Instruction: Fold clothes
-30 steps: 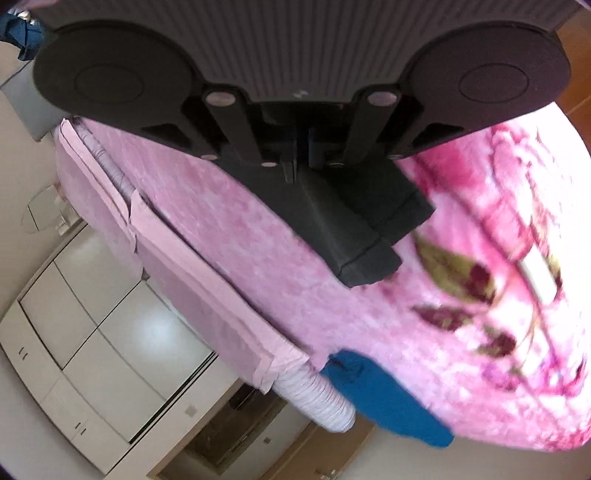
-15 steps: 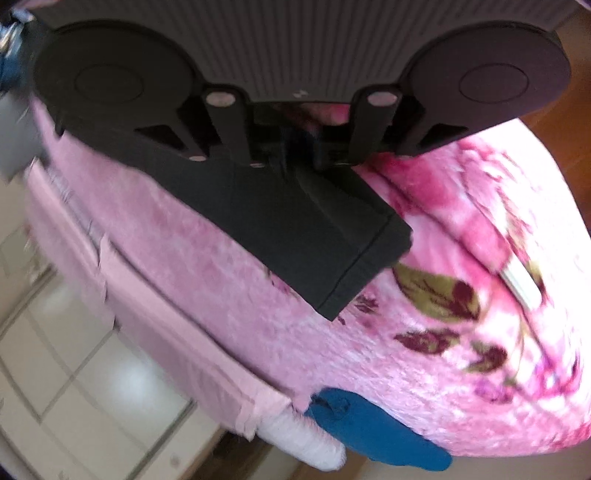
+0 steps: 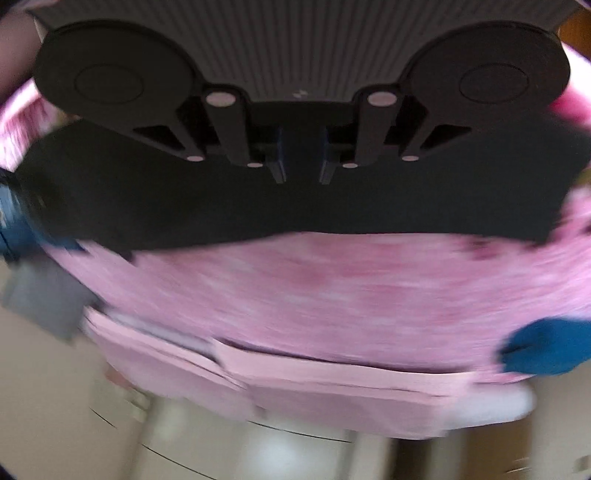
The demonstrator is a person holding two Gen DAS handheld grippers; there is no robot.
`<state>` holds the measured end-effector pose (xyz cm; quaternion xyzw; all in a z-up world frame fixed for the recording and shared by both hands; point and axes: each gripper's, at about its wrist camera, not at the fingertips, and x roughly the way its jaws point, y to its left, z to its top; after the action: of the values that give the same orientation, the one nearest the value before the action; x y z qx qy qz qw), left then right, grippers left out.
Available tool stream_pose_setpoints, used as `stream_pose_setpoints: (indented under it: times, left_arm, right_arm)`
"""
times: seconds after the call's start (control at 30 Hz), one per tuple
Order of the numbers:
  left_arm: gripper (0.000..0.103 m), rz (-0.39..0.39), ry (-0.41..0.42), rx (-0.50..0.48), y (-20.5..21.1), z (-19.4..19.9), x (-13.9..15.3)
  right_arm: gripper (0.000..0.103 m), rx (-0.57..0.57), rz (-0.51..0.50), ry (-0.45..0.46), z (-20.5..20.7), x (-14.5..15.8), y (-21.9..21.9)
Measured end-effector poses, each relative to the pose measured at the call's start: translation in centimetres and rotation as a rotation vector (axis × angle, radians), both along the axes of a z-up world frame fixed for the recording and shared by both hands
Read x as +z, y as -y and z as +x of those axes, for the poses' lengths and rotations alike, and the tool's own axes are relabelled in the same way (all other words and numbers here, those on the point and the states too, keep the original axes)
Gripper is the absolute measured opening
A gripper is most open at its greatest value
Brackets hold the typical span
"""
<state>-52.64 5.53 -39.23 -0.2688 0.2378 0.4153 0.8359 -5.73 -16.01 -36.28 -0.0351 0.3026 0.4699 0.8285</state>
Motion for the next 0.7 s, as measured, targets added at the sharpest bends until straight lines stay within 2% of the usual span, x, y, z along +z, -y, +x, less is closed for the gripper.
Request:
stream_pose_setpoints:
  times: [0.07, 0.2, 0.23, 0.27, 0.3, 0.37, 0.53, 0.57, 0.6, 0.7]
  left_arm:
    - [0.014, -0.03, 0.031, -0.059, -0.1, 2.5, -0.6]
    - [0.014, -0.088, 0.078, -0.106, -0.5, 4.5, -1.7]
    - [0.014, -0.096, 0.081, -0.116, -0.4, 4.9, -1.8]
    - [0.014, -0.104, 0.083, -0.125, -0.3, 5.3, -2.0]
    - [0.014, -0.112, 0.09, -0.138, -0.2, 5.7, -2.0]
    - [0.013, -0.126, 0.104, -0.165, -0.2, 6.7, -2.1]
    - [0.013, -0.154, 0.136, -0.295, 1.3, 9.4, -2.1]
    - [0.013, -0.147, 0.137, -0.343, 1.9, 10.3, -2.0]
    - [0.013, -0.123, 0.123, -0.4, 2.7, 11.5, -1.9]
    - [0.023, -0.028, 0.06, -0.571, 5.1, 15.0, -1.4]
  right_arm:
    - [0.055, -0.061, 0.051, -0.099, 1.1, -0.3, 1.3]
    - [0.054, -0.169, 0.239, -0.476, 5.1, -2.2, 5.0]
    - [0.051, -0.182, 0.29, -0.547, 5.8, -2.8, 5.6]
    - [0.039, -0.196, 0.34, -0.619, 6.4, -3.5, 6.2]
    - [0.035, -0.212, 0.383, -0.692, 7.0, -4.1, 6.6]
    - [0.035, -0.241, 0.418, -0.807, 8.1, -5.3, 6.7]
    - [0.035, -0.25, 0.431, -0.825, 8.7, -6.3, 5.8]
    - [0.029, -0.248, 0.431, -0.824, 8.9, -6.4, 5.6]
    - [0.027, -0.24, 0.421, -0.81, 8.8, -6.2, 5.4]
    - [0.027, -0.225, 0.395, -0.777, 8.9, -5.7, 5.7]
